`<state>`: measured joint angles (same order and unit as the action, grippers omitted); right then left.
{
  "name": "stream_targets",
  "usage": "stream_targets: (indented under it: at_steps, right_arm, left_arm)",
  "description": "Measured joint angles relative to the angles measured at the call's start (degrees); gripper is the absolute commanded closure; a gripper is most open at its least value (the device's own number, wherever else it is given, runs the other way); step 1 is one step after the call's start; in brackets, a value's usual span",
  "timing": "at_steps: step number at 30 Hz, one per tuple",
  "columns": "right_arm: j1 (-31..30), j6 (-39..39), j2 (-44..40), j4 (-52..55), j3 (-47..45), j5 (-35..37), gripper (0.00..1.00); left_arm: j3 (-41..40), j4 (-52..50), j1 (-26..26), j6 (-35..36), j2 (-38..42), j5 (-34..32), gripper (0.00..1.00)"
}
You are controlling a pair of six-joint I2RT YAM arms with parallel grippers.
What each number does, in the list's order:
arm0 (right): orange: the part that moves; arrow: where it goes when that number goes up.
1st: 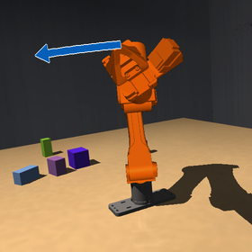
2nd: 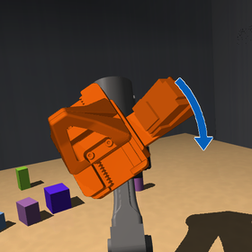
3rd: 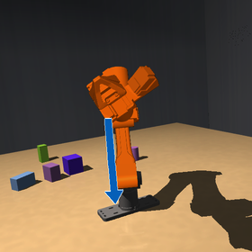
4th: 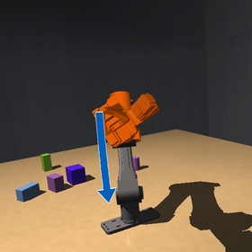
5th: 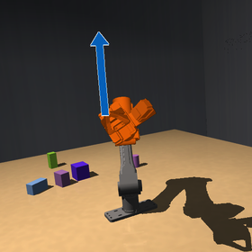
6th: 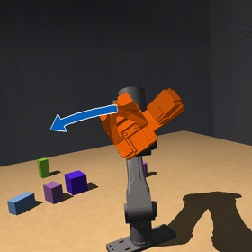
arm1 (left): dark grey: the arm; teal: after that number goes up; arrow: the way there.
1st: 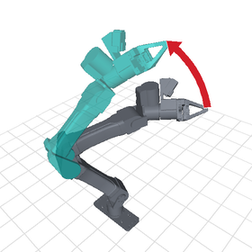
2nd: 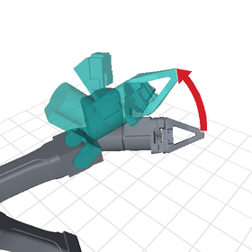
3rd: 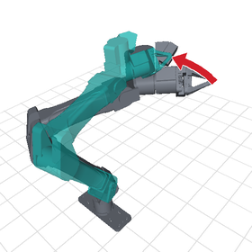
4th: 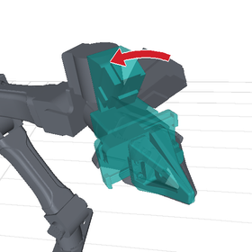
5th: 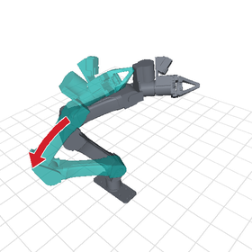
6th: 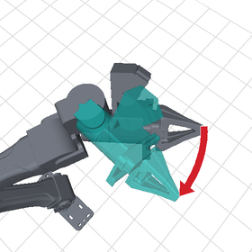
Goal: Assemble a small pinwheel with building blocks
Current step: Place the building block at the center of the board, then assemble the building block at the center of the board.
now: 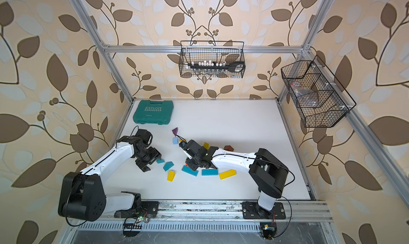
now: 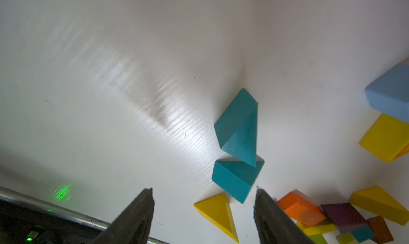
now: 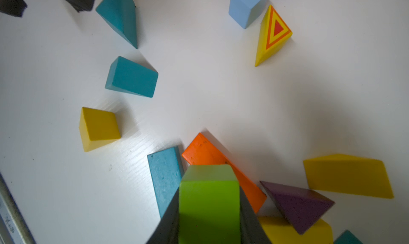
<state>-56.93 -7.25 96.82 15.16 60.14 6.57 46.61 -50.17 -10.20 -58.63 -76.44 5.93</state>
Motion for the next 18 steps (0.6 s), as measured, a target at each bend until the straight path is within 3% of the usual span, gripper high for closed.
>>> stream_targets:
  at_steps: [11,18]
  right_arm:
    - [1.2,0.5,-8.7,-0.4,-8.6,4.4,0.74]
    - [7.4,-0.5,-11.6,-0.1,-11.3,4.4,0.79]
  left_arm:
    - [3.7,1.8,-1.9,-3.6,-8.5,-1.4,0.35]
    - [6.1,3.8,-1.9,-4.5,-11.5,-1.7,0.35]
